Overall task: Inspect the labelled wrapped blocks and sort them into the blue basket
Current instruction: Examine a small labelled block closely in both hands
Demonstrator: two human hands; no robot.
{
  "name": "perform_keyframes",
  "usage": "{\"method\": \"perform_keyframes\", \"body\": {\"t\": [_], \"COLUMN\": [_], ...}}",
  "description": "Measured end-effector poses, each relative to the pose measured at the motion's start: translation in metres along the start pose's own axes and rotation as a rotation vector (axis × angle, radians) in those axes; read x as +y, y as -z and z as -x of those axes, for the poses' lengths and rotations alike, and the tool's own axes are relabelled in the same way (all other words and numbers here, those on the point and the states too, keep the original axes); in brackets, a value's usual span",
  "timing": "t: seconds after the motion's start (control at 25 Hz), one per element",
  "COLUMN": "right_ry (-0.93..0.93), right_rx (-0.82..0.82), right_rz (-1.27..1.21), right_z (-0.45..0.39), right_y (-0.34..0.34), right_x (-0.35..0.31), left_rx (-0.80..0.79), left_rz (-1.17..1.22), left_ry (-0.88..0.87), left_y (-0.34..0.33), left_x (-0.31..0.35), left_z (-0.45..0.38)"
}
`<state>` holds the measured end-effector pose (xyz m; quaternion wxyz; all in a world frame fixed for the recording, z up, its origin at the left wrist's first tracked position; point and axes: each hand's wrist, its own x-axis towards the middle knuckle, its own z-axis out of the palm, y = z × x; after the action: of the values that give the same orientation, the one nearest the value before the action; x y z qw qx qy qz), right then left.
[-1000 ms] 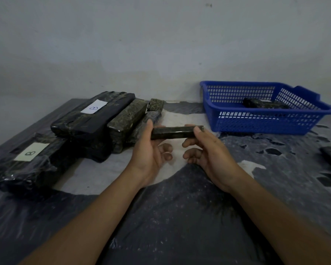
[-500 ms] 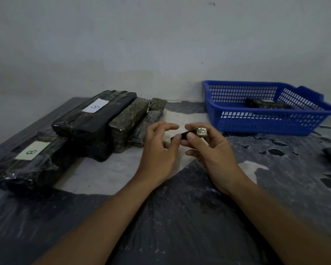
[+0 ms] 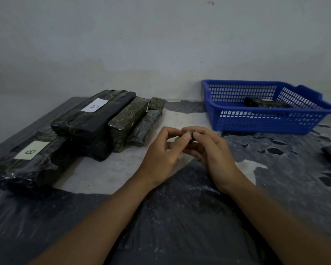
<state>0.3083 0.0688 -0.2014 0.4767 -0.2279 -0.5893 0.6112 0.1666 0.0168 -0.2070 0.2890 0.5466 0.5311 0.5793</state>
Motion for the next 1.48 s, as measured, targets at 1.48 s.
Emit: {"method": "perform_keyframes", "body": {"t": [1.48], "right_ry": [-0.019], "right_rx": [-0.031], "right_rz": [0.601], "right_z": [0.000], "right_y": [0.009], "right_x": [-0.001], "left_rx": [0.121], "left_rz": [0.666], "left_ry": [0.319], "left_y": [0.022], "left_x": [0.000], "left_z": [-0.014]}}
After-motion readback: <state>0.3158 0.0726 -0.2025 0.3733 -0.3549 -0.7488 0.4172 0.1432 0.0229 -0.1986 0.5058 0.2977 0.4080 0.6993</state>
